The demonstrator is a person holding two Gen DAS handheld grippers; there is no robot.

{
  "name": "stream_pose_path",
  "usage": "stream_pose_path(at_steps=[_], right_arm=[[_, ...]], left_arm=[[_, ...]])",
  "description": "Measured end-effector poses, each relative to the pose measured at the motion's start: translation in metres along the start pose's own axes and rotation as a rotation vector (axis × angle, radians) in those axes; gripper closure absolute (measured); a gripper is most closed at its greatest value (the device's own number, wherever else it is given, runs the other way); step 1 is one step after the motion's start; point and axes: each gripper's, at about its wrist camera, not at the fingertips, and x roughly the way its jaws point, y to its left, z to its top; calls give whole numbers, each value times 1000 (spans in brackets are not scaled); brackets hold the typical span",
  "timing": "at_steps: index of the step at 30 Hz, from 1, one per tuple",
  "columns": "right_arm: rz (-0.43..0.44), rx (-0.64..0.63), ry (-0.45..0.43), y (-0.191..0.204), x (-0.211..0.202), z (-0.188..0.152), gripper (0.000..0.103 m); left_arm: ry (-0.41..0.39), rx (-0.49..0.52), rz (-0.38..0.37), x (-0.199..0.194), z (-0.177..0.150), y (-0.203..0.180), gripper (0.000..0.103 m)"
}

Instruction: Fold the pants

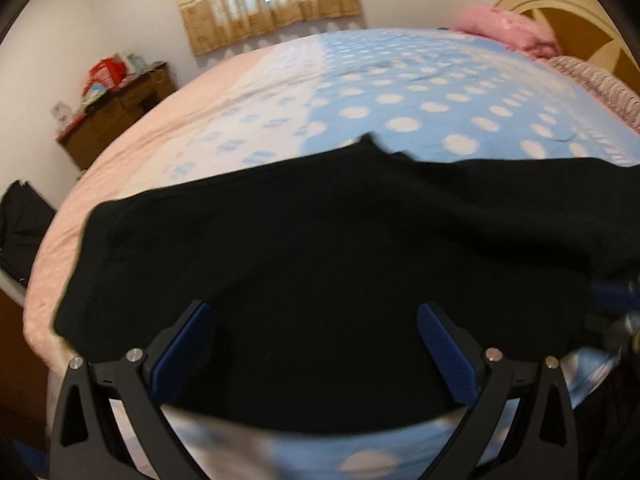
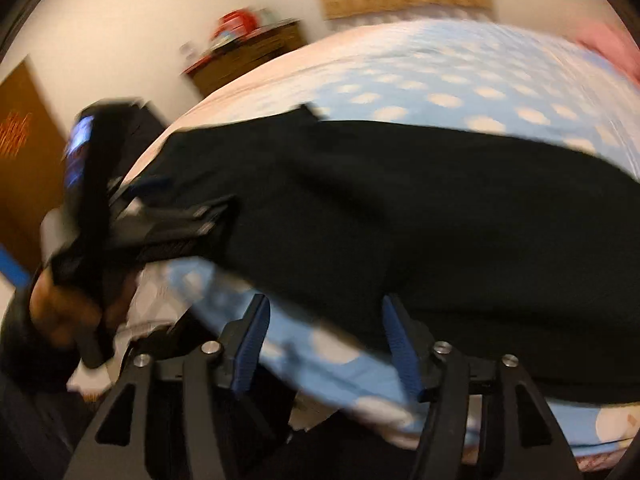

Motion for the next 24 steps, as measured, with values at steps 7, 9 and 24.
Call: stream_pose_path(at_steps=[7,9,24], right_arm=[[38,174,-129,-37,-27,10,42],[79,162,-11,-36,-11,9,42],[-720,329,-124,-186,-155,-2,43]], left_arm=[[-9,-95,12,-4,7,32,0],[-32,-88,-7,-8,13,28,0],[-152,83,-293,-24,59,-92,0]])
